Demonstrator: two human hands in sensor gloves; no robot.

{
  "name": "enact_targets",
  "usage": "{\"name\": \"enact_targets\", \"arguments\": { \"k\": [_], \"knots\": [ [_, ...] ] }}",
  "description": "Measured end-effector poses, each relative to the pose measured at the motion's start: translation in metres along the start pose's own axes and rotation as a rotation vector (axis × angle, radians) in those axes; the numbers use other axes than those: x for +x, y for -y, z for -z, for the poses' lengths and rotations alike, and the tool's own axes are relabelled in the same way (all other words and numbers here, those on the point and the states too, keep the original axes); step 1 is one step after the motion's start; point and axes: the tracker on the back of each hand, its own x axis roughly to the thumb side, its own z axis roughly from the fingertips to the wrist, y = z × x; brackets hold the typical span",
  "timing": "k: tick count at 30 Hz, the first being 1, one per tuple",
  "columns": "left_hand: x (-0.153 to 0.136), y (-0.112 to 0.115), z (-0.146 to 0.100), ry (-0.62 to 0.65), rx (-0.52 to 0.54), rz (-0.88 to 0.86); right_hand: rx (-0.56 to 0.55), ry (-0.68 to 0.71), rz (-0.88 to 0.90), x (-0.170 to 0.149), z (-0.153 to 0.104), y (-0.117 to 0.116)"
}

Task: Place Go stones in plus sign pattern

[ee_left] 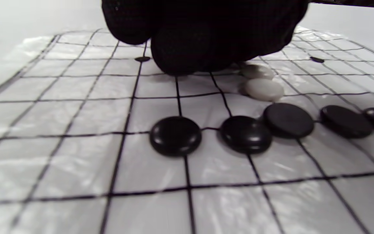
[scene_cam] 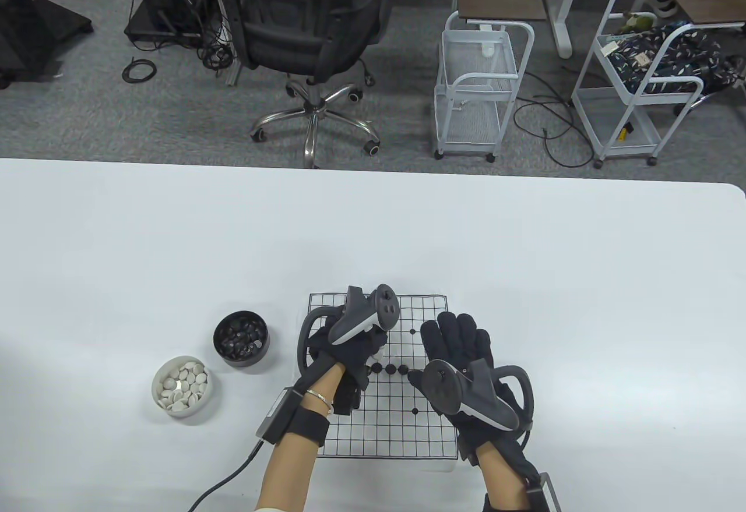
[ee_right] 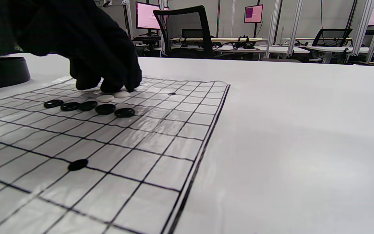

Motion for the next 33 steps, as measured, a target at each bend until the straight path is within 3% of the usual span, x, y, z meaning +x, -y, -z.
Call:
{"name": "enact_targets", "arguments": {
  "k": [8,14,18,26,33],
  "knots": [
    [-0.035,-0.028,-0.039,0.031,0.194,0.148,-0.003,0.014,0.0,0.002,0.001,0.0],
    [-0.097,-0.039,-0.08,-0.036,0.302,0.192,-0.006,0.033,-0.007,0.006,0.003,0.0],
    [-0.144,-0.032,-0.106,-0.163,0.362,0.228,-0.012,0.045,-0.008,0.009,0.004,0.001],
    [-0.208,-0.003,-0.126,-0.342,0.25,0.248,-0.006,0.053,-0.015,0.012,0.006,-0.001],
    [-0.225,0.019,-0.117,-0.465,0.071,0.35,-0.001,0.055,-0.018,0.013,0.006,-0.002]
  ]
}}
